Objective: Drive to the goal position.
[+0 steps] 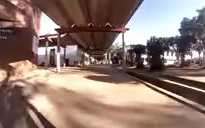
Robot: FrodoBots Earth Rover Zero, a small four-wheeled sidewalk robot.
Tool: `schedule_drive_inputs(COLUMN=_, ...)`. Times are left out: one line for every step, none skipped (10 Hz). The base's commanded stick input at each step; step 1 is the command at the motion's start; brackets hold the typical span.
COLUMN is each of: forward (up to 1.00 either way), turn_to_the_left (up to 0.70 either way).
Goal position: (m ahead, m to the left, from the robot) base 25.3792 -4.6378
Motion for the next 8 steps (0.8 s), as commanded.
schedule_drive_inputs(forward=0.85, turn_to_the_left=0.0)
schedule_drive_inputs(forward=0.85, turn_to_the_left=0.0)
schedule_drive_inputs(forward=0.85, turn_to_the_left=0.0)
schedule_drive_inputs(forward=0.85, turn_to_the_left=0.0)
schedule_drive_inputs(forward=0.85, turn_to_the_left=0.0)
schedule_drive_inputs(forward=0.85, turn_to_the_left=0.0)
schedule_drive_inputs(forward=0.85, turn_to_the_left=0.0)
schedule_drive_inputs(forward=0.85, turn_to_the_left=0.0)
